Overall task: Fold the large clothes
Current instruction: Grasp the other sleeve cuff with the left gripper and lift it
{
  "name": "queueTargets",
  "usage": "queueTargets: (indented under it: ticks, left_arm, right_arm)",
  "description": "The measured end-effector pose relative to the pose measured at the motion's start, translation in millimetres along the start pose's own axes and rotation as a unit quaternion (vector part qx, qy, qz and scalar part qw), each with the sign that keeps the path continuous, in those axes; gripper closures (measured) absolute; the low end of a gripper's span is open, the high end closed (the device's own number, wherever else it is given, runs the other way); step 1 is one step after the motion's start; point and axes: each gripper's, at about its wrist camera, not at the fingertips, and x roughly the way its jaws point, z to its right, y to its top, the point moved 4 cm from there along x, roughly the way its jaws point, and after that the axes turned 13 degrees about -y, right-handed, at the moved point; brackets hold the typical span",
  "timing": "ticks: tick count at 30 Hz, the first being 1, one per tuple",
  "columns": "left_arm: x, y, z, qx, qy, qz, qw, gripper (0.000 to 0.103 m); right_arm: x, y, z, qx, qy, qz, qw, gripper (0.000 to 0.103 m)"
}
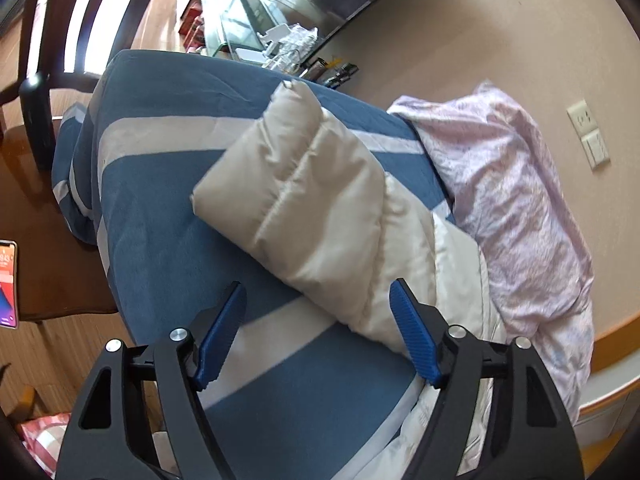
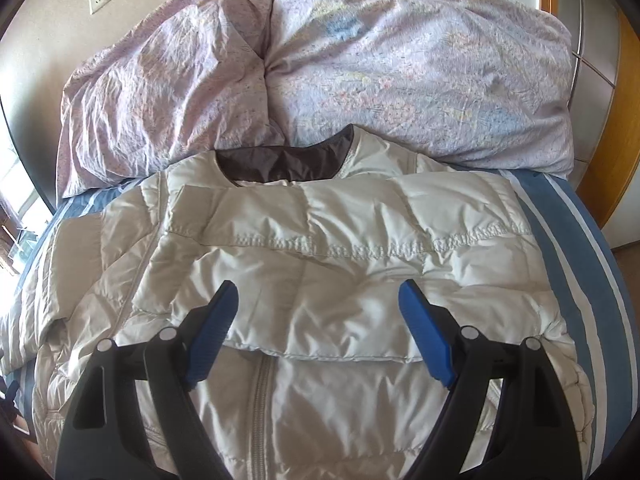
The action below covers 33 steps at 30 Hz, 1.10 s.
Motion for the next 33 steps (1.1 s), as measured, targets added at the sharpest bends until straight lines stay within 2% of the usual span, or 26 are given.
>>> queueTargets:
  ticks: [6, 10, 13, 17, 29, 33]
  left_arm:
    - [-0.4, 13.1, -11.3, -0.035, 0.000, 0.025, 0.9991, 0.045]
    - [0.3, 17.6, -17.3, -0.047, 0.003, 0.028, 0.9985, 0.061]
    - [0.8, 18.7, -22.0, -0.052, 0.003, 0.028, 0.9982, 0.079]
    - [0.0, 17.6, -19.2, -0.044, 0.000, 0.033, 0.9985, 0.090]
    - [-21.0, 20.0, 26.9, 0.019, -0.036, 0.070, 0.9967, 0.093]
    - [-20.7, 18.6, 58.9, 0.046, -0.064, 0.073, 0.9942, 0.093]
  right_arm:
    - [0.8, -5.5, -2.9, -0.003, 0.006, -0.005, 1.000, 0.020]
    - [0.8, -6.2, -2.4, -0.003, 0.010, -0.004, 1.000, 0.020]
    - [0.6, -6.9, -2.2, -0.006, 0.011, -0.003, 1.000, 0.020]
    - [0.9, -7.6, -1.3, -0.008, 0.013, -0.003, 1.000, 0.020]
    - [-0.3, -8.7, 1.5, -0.010, 0.020, 0.003, 1.000, 0.020]
    - [0.9, -9.4, 1.9, -0.011, 0.021, 0.002, 1.000, 0.020]
